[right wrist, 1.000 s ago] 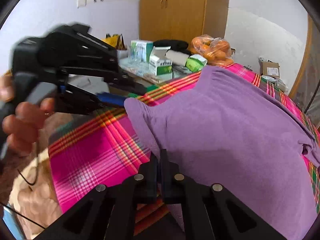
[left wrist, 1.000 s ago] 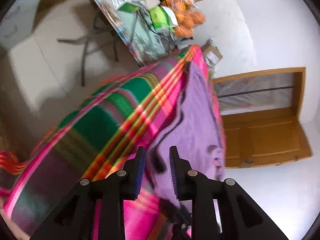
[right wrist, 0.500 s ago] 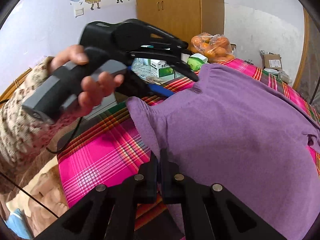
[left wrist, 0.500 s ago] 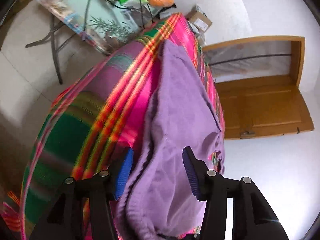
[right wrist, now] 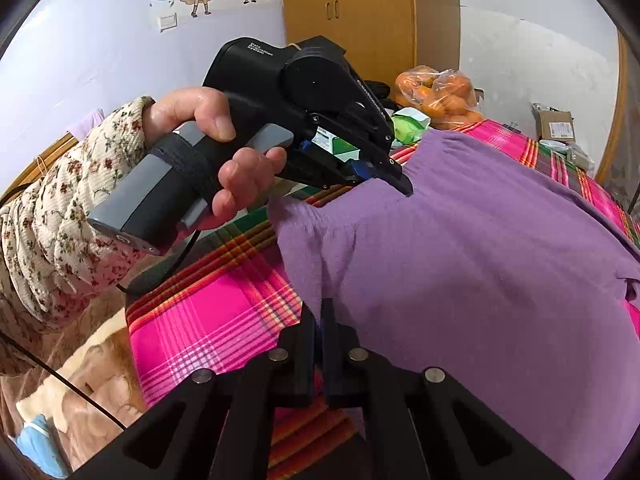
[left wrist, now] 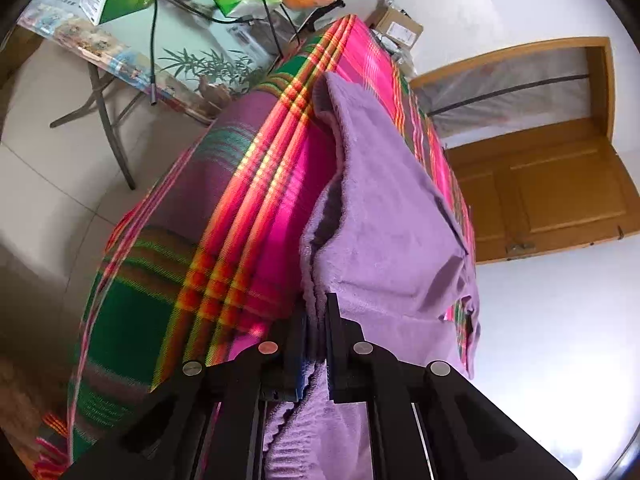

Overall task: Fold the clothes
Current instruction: 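Grasp the towel edge with the left gripper and bring it toward the right gripper, then release the towel with the left gripper, laying it flat on the bed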

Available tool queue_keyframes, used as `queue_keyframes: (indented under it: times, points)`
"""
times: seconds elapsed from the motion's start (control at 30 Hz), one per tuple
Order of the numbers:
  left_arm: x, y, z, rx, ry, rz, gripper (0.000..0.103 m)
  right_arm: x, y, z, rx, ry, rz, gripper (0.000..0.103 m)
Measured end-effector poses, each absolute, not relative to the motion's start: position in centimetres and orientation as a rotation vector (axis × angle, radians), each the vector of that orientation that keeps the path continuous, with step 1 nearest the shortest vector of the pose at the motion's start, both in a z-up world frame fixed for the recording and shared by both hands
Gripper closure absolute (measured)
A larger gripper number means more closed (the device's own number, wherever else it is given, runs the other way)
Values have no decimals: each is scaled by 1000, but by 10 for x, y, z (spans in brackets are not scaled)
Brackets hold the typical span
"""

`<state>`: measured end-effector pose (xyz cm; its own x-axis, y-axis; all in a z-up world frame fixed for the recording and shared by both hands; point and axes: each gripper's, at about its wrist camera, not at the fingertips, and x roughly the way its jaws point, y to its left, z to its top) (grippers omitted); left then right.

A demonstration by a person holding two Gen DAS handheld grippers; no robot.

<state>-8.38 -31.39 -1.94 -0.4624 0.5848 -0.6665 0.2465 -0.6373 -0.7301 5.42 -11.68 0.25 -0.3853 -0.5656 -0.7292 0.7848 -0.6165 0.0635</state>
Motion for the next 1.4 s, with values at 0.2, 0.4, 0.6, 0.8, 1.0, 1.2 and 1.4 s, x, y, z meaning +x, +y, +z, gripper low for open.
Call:
queue_keyframes:
  times: [0.2, 0.4, 0.6, 0.8, 1.0, 1.2, 1.4]
  points:
    - [-73, -329, -16, -1457, -1226, 2223, 96, 60, -131, 0, 935, 404, -2021, 101]
    - [-62, -341, -16, -1457, -1261, 2250, 96, 70, -144, 4, 900, 406, -1973, 101]
    - [-49, -351, -20, -1457, -1295, 2268, 96, 71, -156, -3, 912, 409, -1937, 101]
    - [-48, -345, -18, -1476, -1256, 2288, 94, 58, -150, -11, 1005, 346, -1925, 98]
    - [-28, -354, -2, -1511, -1239, 2371, 92, 64, -138, -3, 1002, 323, -1907, 89]
    - [9, -351, 29, -1416, -1215, 2483, 92, 77, -97, 16, 934, 280, -1959, 84]
    - [38, -310, 51, -1352, -1111, 2520, 79, 62, -18, 14, 1009, 251, -2175, 78]
